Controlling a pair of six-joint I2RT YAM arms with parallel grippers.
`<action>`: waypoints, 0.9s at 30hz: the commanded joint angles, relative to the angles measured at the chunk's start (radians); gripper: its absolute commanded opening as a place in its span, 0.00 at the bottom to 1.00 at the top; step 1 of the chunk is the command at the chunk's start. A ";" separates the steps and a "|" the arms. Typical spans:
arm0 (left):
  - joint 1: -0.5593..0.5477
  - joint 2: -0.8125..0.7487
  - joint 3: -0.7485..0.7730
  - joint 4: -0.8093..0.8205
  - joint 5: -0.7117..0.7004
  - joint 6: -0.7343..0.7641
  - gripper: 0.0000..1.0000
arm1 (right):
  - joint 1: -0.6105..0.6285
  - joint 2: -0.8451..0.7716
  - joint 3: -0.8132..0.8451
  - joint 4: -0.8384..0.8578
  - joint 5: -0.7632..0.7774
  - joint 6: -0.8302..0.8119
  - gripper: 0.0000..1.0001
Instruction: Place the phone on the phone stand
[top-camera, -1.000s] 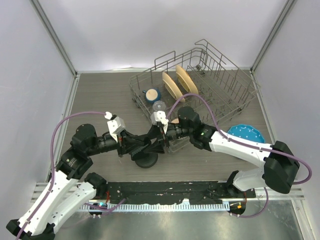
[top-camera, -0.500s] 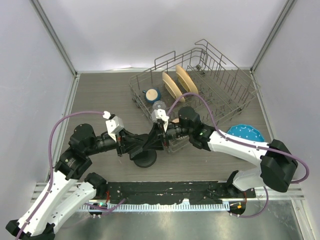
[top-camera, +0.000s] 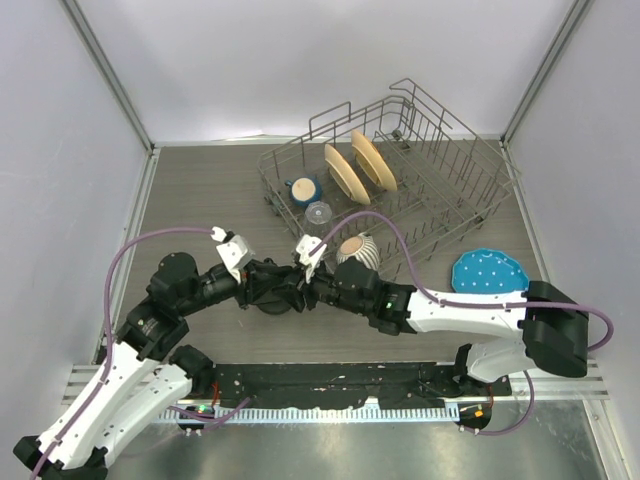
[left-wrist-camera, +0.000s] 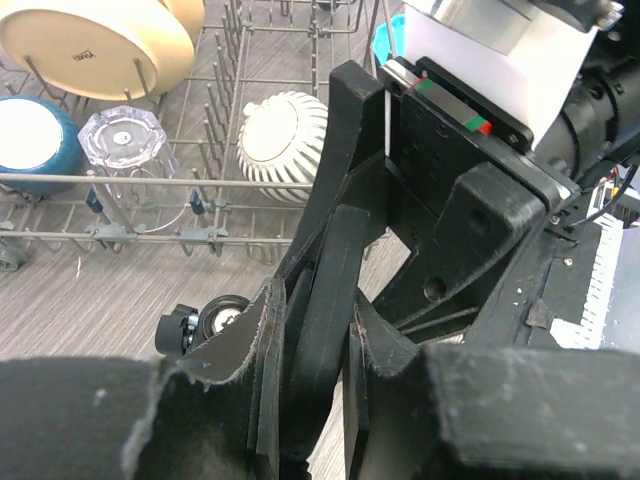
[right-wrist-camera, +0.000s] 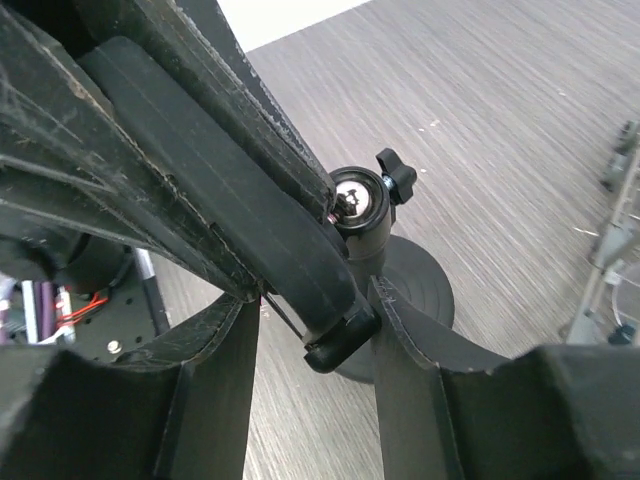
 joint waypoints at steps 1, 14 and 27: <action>0.016 0.035 0.016 0.313 -0.252 -0.060 0.00 | 0.084 -0.009 0.084 0.207 0.304 0.001 0.00; 0.016 0.006 -0.030 0.309 -0.361 -0.118 0.00 | -0.182 -0.263 -0.093 0.058 -0.187 -0.042 0.78; 0.016 -0.135 -0.137 0.326 -0.387 -0.198 0.00 | -0.263 -0.343 -0.184 0.137 -0.289 0.019 0.78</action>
